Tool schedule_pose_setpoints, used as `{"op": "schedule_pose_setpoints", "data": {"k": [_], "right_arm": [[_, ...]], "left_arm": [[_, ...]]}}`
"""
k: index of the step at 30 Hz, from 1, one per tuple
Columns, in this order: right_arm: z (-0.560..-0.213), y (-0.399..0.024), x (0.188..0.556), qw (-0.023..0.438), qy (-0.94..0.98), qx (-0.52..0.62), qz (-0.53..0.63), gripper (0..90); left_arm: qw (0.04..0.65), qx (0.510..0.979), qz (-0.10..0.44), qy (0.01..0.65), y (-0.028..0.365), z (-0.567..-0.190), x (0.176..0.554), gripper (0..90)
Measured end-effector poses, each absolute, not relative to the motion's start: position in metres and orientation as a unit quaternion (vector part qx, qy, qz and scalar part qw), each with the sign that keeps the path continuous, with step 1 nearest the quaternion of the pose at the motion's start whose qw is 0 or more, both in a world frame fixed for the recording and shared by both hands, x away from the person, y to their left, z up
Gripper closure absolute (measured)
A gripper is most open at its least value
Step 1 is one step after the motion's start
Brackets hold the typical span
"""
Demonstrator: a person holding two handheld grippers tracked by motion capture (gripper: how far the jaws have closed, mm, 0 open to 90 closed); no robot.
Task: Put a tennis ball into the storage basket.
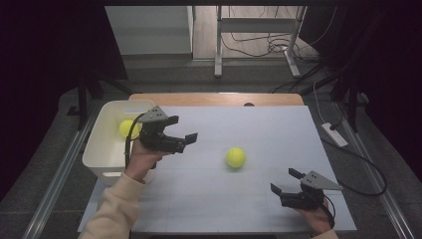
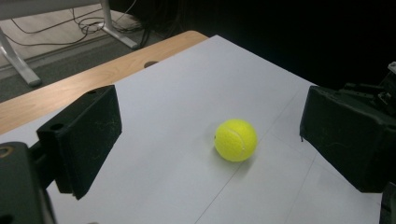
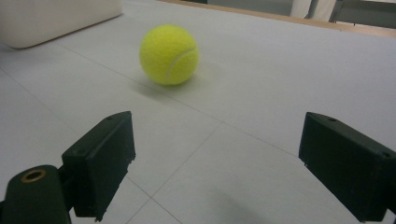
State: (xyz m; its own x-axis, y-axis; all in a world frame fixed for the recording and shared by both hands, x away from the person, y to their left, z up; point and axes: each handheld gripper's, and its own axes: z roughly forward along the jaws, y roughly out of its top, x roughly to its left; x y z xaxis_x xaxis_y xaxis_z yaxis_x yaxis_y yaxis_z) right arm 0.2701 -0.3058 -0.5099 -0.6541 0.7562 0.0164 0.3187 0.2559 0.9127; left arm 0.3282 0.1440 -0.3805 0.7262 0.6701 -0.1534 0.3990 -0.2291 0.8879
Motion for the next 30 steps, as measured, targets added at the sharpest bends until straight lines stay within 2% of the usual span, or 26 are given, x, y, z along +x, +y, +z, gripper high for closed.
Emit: {"op": "schedule_pose_setpoints", "data": {"k": [30], "right_arm": [[-0.508, -0.308, 0.268, 0.216, 0.759, 0.353, 0.503, 11.0]], "left_arm": [[0.488, 0.804, 0.105, 0.322, 0.097, -0.402, 0.347, 4.2]]}}
